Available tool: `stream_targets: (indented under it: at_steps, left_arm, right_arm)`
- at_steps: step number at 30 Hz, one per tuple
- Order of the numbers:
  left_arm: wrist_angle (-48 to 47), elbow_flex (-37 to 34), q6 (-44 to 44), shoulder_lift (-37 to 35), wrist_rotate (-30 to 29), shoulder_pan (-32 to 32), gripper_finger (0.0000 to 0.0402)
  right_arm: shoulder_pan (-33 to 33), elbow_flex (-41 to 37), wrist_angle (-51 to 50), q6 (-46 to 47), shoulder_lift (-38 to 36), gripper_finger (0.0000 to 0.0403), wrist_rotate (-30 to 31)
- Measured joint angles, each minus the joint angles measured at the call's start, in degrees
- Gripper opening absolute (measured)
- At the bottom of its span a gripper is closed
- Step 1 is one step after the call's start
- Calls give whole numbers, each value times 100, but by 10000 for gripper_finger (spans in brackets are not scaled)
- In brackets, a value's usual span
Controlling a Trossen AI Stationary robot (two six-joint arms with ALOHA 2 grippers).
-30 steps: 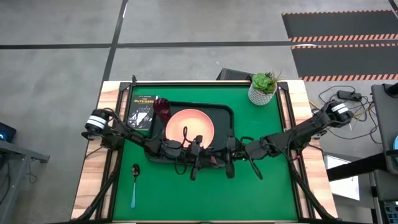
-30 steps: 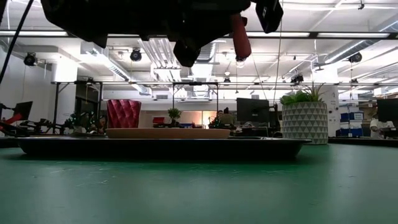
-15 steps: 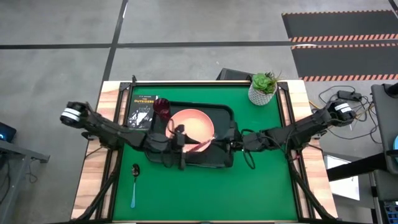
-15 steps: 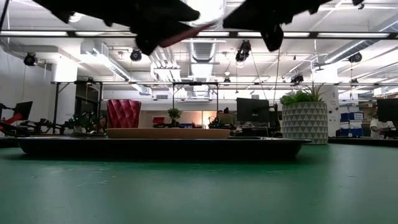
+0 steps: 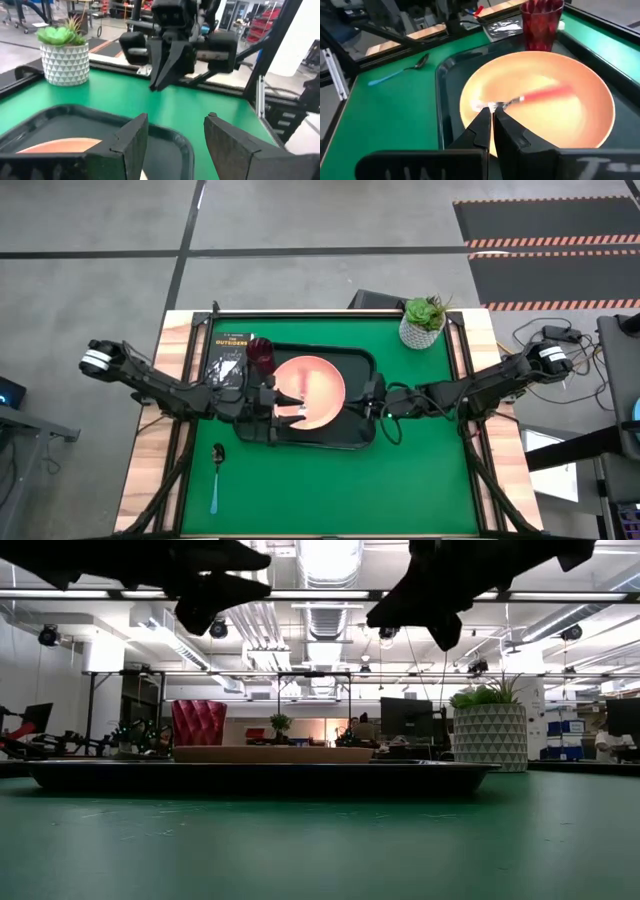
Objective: Pick and place plate/cup/fork/spoon on tray
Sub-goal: Put the pink fork on the black table tray
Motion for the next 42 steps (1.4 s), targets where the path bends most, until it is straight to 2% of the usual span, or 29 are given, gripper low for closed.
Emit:
stream_targets:
  at_steps: [10, 18, 22, 25, 28, 35, 42]
  left_arm:
    - [-6, -59, 104, -89, -3, -26, 173]
    - [-295, -59, 1208, -782, -172, -13, 173]
    - [-1426, -43, 1644, -1329, -580, 19, 173]
    - [-2680, 64, 1251, -1559, -633, 162, 173]
    - [-3463, 179, 942, -1549, -521, 288, 170]
    - [-3709, 376, 960, -721, 245, 558, 145]
    - [-5285, 1538, 1330, 866, 640, 871, 133]
  right_arm:
    - [-54, 92, -469, 396, 12, 8, -5]
    - [-478, 895, -1105, 281, 626, 8, -133]
    - [-759, 1517, -1843, 1, 1094, 8, -641]
    - [-826, 1898, -2461, -201, 1251, 8, -648]
    - [-832, 2072, -2856, -447, 1229, 8, -556]
    - [-833, 1741, -2902, -715, 752, 8, -285]
    - [-833, 1083, -2542, -917, 92, 8, -124]
